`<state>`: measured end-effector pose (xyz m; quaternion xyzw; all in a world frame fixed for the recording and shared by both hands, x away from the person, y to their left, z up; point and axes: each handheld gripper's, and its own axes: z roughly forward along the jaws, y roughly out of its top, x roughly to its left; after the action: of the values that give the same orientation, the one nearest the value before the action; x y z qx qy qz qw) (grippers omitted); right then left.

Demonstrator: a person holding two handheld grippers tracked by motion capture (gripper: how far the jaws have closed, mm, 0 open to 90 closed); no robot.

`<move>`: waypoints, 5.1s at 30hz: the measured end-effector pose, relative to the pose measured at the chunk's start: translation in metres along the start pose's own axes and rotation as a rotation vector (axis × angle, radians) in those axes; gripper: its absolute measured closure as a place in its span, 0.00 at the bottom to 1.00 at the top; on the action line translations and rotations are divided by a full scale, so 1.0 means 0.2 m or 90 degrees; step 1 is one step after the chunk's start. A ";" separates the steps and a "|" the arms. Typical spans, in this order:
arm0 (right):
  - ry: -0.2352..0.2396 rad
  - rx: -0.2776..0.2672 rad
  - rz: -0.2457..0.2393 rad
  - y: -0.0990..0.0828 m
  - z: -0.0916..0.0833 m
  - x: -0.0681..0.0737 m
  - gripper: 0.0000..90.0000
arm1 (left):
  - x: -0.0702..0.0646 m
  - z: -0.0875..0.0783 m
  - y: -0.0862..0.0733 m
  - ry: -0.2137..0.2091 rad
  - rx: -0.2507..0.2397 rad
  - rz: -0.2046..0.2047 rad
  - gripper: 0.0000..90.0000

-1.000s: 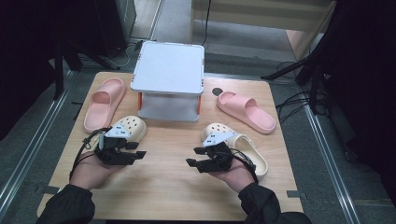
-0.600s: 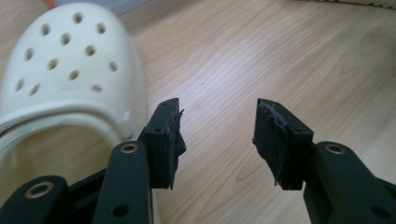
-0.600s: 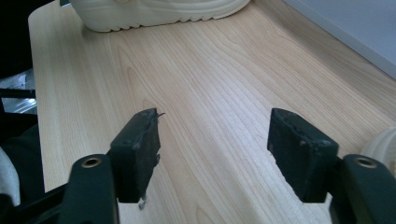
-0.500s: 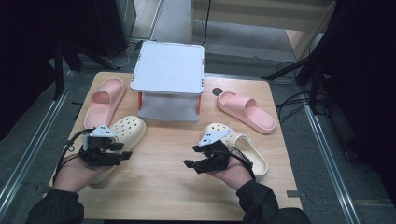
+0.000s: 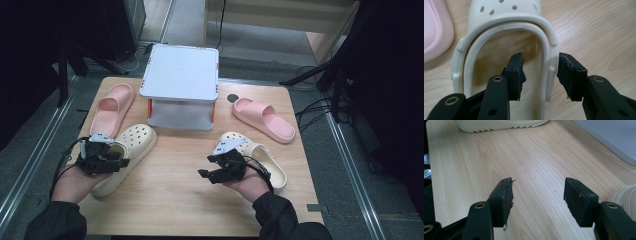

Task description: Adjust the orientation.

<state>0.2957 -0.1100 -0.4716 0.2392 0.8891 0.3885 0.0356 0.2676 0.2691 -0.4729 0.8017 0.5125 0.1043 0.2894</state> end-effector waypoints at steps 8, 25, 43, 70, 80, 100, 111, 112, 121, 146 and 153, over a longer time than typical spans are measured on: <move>-0.004 0.005 -0.003 -0.01 0.01 0.00 0.47 | 0.01 0.09 0.04 -0.042 0.015 0.014 0.76; -0.014 0.011 0.004 -0.03 0.01 -0.01 0.48 | -0.12 0.04 0.13 -0.023 -0.005 0.033 0.86; -0.013 -0.004 -0.014 -0.02 0.04 0.01 0.49 | -0.46 0.21 0.22 -0.069 0.018 0.097 0.86; -0.017 -0.045 0.047 0.08 0.17 0.03 0.91 | -0.24 -0.01 0.15 -0.087 -0.008 0.063 0.91; -0.009 -0.034 0.033 0.13 0.28 0.05 0.96 | -0.08 0.00 0.06 -0.056 -0.001 0.032 0.96; -0.025 -0.005 0.018 0.15 0.42 0.09 0.95 | -0.03 0.12 -0.02 -0.094 0.033 -0.007 0.99; -0.038 -0.004 0.032 0.15 0.40 0.03 0.95 | -0.12 0.12 -0.01 -0.142 0.016 0.023 0.98; -0.038 -0.004 0.033 0.15 0.39 0.02 0.95 | -0.13 0.13 -0.01 -0.146 0.017 0.027 0.98; -0.042 -0.008 0.044 0.15 0.38 -0.02 0.94 | -0.16 0.14 0.00 -0.158 0.016 0.031 0.90; 0.024 -0.030 0.035 0.05 -0.03 -0.02 0.66 | -0.07 0.07 0.09 -0.144 -0.038 0.022 0.44; 0.005 -0.030 0.055 -0.02 -0.15 -0.05 0.65 | -0.05 0.09 0.11 -0.150 -0.024 0.026 0.44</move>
<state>0.2951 -0.1367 -0.4550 0.2748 0.8687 0.4115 0.0212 0.2881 0.2468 -0.4731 0.8131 0.4565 0.0246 0.3604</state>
